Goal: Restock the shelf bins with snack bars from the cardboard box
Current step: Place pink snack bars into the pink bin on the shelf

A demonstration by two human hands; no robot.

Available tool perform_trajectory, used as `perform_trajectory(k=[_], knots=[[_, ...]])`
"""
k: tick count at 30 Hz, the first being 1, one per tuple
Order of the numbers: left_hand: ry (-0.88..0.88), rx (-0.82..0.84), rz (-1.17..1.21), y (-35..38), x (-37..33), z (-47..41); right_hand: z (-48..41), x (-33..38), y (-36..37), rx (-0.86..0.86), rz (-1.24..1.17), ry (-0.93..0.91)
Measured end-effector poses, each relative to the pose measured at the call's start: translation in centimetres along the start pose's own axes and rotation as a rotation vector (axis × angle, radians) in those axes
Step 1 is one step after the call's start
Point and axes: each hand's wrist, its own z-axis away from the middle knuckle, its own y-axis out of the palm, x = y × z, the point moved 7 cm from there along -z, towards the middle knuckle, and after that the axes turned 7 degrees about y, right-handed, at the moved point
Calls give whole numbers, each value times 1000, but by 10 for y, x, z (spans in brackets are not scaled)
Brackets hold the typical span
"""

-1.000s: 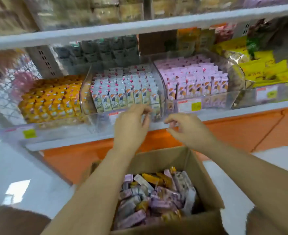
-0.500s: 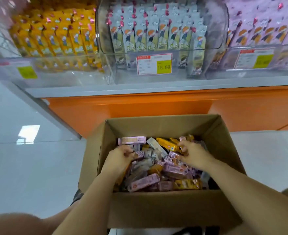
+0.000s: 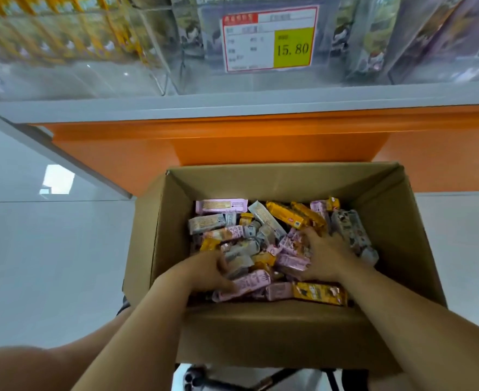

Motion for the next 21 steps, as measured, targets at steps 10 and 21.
perform_trajectory(k=[10,21], knots=[[52,73,25,-2,-8,5,13,4,-4,78,-179,4],[173,-418,190,-68,-16,15,29,17,-68,-189,-273,2]])
